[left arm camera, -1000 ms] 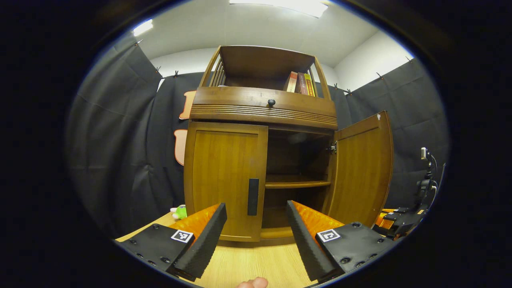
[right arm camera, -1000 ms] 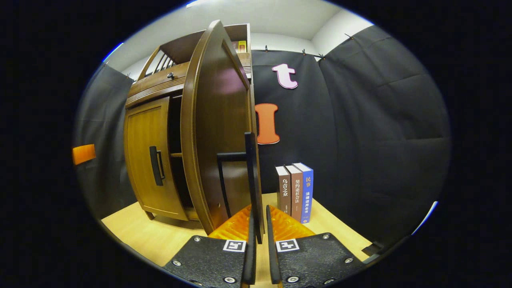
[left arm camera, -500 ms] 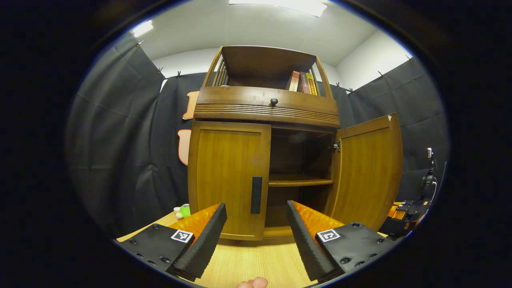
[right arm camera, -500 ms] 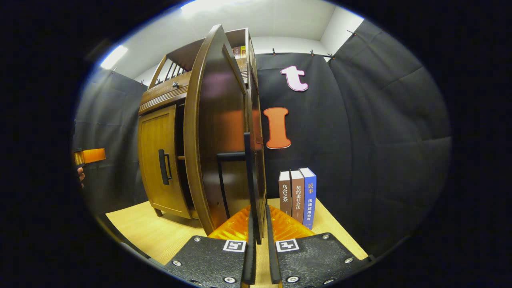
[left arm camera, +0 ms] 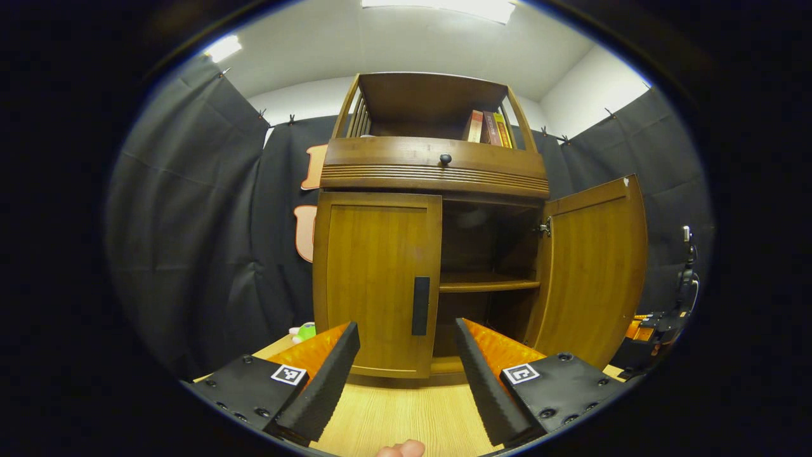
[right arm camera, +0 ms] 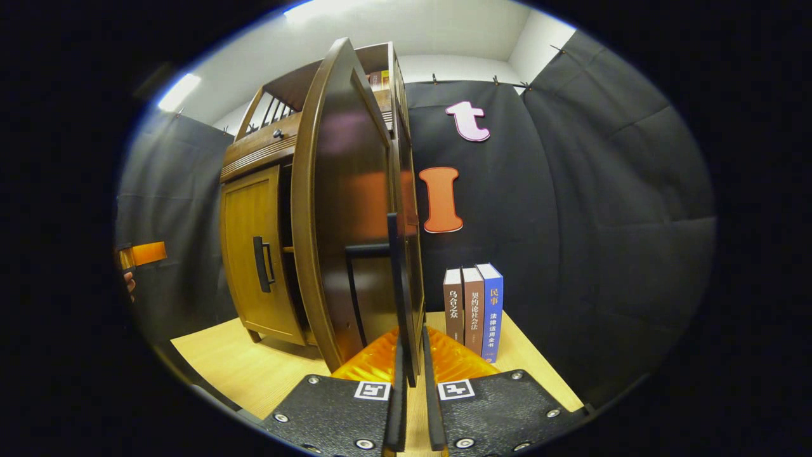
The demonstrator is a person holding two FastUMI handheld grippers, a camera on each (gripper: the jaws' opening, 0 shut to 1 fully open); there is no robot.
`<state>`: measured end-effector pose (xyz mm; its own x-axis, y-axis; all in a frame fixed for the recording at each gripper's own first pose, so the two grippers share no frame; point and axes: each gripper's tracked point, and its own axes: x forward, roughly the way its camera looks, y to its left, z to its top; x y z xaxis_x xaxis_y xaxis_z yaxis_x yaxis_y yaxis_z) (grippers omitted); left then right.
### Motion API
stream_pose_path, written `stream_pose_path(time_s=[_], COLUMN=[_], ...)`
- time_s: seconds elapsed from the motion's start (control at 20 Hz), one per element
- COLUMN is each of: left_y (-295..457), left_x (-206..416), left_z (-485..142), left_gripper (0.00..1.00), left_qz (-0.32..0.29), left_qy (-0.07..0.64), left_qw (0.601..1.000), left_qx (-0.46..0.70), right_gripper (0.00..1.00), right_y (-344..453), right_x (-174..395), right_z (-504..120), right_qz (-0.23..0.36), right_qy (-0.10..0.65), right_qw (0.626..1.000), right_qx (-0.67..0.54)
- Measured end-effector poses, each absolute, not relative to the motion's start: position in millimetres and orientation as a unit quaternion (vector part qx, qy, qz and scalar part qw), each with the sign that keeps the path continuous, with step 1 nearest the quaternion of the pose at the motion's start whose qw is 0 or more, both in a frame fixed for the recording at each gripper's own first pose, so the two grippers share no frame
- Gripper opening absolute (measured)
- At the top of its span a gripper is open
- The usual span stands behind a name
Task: Open the right door of the double-door shoe cabinet with the right hand, and open the left door with the left hand.
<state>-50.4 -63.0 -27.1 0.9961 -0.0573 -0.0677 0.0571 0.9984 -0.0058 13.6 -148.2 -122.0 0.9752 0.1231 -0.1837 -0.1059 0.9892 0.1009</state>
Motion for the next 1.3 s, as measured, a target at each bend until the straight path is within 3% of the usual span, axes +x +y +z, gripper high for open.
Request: stream_pose_path(time_s=[0.2, 0.25, 0.3, 0.35, 0.4, 0.6, 1.05, 1.1, 1.15, 1.2, 1.25, 1.3], left_y=[-64, -66, -67, -69, -71, -76, -52, -46, -40, -35, -30, -26], left_x=[-49, -47, -47, -45, -42, -42, -42, -44, -45, -45, -47, -48], left_z=[-32, -33, -36, -38, -39, -45, -45, -45, -45, -46, -47, -47], left_gripper=[0.94, 0.94, 0.95, 0.95, 0.95, 0.95, 0.97, 0.94, 0.94, 0.94, 0.94, 0.95], left_qz=[-0.033, -0.037, -0.040, -0.044, -0.048, -0.057, -0.029, -0.023, -0.017, -0.011, -0.006, -0.003], left_qy=[0.041, 0.044, 0.045, 0.047, 0.048, 0.054, 0.054, 0.053, 0.054, 0.055, 0.056, 0.056], left_qw=[0.999, 0.998, 0.998, 0.998, 0.998, 0.997, 0.998, 0.998, 0.998, 0.998, 0.998, 0.998], left_qx=[-0.001, -0.001, 0.000, 0.001, 0.002, 0.004, 0.009, 0.008, 0.007, 0.006, 0.004, 0.001], right_gripper=[0.07, 0.24, 0.24, 0.00, 0.07, 0.07, 0.08, 0.24, 0.09, 0.08, 0.24, 0.16], right_y=[-172, -170, -170, -173, -174, -159, -20, -12, -4, 1, 7, 10], right_x=[-16, -26, -30, -39, -50, -79, -67, -62, -59, -54, -52, -52], right_z=[-118, -116, -116, -116, -114, -108, -79, -79, -75, -69, -67, -69], right_qz=[0.035, 0.038, 0.032, 0.023, 0.015, -0.003, 0.083, 0.088, 0.093, 0.097, 0.101, 0.098], right_qy=[0.098, 0.100, 0.104, 0.107, 0.108, 0.120, 0.093, 0.092, 0.086, 0.076, 0.072, 0.071], right_qw=[0.993, 0.992, 0.992, 0.992, 0.993, 0.993, 0.991, 0.991, 0.990, 0.990, 0.989, 0.990], right_qx=[0.051, 0.060, 0.063, 0.059, 0.049, 0.018, 0.045, 0.047, 0.055, 0.067, 0.075, 0.073])
